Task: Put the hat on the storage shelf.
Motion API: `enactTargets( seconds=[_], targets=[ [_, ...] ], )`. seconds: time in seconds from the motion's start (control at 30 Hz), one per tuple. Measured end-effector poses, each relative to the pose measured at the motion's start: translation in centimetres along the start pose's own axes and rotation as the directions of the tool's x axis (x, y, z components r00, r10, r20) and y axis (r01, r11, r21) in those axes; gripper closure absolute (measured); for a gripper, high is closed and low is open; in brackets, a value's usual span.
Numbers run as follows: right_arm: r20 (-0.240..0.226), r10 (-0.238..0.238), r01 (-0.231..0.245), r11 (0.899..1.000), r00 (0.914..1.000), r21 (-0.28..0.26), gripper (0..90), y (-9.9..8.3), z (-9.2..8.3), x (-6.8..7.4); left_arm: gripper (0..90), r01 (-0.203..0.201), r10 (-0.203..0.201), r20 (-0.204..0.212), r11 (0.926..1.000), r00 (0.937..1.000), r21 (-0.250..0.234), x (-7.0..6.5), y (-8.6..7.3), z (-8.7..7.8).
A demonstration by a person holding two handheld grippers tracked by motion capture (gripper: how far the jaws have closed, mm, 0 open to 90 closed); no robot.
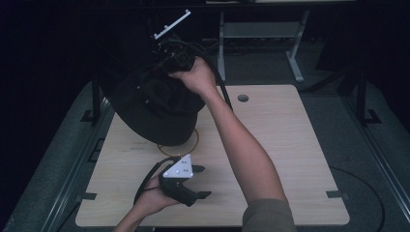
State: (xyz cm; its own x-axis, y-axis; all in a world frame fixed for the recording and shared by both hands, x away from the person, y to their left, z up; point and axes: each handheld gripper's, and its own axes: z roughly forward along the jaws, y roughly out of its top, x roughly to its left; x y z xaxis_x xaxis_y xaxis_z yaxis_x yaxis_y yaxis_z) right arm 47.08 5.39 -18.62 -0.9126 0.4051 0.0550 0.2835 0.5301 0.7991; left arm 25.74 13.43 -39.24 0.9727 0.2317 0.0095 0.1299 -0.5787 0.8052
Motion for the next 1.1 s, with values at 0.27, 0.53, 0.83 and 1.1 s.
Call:
enactTargets(
  seconds=[0.27,0.53,0.83,1.1],
  targets=[
    [-0.005,-0.021,0.022,1.0,0.9998,0.023,78.8,0.3,1.4,0.2,22.9,-0.004,0.004,-0.001,1.0,1.0,0.005,-0.2,-0.2,-0.1],
    [-0.03,-0.003,0.004,1.0,0.9995,0.014,51.2,-0.5,1.3,-0.1,22.7,0.014,-0.014,0.004,0.9998,0.9999,0.013,-0.2,-0.7,-0.1],
    [-0.032,0.033,-0.035,0.998,0.9989,-0.057,41.6,-2.0,-2.1,-0.5,22.7,0.016,-0.016,0.016,0.9997,0.9998,0.018,-0.1,-0.8,0.2],
    [0.007,0.093,-0.092,0.99,0.9956,-0.103,32.7,-5.3,-5.4,-1.7,22.0,0.023,-0.023,0.01,0.9995,0.9997,0.021,0.1,-0.9,0.4]
  ],
)
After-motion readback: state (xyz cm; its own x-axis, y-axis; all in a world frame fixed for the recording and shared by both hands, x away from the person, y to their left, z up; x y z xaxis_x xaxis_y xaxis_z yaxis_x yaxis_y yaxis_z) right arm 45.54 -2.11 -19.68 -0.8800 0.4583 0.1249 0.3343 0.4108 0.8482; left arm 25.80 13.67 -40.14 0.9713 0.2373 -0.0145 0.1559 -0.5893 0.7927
